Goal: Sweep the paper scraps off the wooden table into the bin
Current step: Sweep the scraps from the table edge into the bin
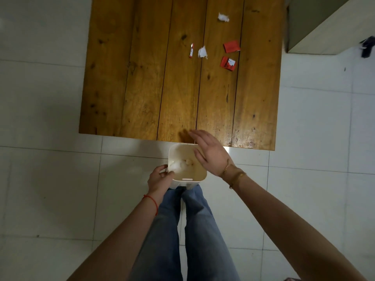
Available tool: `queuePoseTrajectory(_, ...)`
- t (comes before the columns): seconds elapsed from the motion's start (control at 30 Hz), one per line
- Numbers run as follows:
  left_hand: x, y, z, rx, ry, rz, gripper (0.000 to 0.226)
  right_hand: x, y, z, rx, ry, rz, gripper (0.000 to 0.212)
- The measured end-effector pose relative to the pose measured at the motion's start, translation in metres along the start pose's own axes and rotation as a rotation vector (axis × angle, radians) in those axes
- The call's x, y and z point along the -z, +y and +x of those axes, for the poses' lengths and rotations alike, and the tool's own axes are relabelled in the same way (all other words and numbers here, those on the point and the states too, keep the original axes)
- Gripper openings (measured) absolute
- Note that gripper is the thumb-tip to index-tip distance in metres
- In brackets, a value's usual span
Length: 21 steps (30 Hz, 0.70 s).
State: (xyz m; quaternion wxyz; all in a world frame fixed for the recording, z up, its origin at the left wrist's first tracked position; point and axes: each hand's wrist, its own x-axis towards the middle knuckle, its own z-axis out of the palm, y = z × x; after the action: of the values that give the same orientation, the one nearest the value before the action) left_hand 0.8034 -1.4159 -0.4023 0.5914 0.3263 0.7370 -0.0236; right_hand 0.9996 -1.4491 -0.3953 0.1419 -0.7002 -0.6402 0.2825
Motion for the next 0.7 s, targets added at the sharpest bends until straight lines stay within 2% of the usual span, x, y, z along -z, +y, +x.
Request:
queuePoseTrajectory(0.13, 0.017, 0.011, -0.036, -0.037, 0.007, -0.02, 0.042, 0.025, -0.024, -0.016, -0.082, 0.115, 0.022, 0.046)
queuePoseTrajectory(0.3, 0.041, 0.037, -0.083, -0.163, 0.012, -0.009, 0.044, 0.055, -0.056, -0.057, -0.223, 0.216, 0.072, 0.041)
queuePoseTrajectory(0.47, 0.06, 0.06, -0.122, -0.296, -0.049, 0.053, 0.046, 0.076, -0.083, -0.1, -0.392, 0.288, 0.115, 0.041)
queuePoseTrajectory(0.7, 0.065, 0.084, -0.159, -0.382, -0.13, 0.164, 0.047, 0.1, -0.109, -0.152, -0.545, 0.421, 0.166, 0.038)
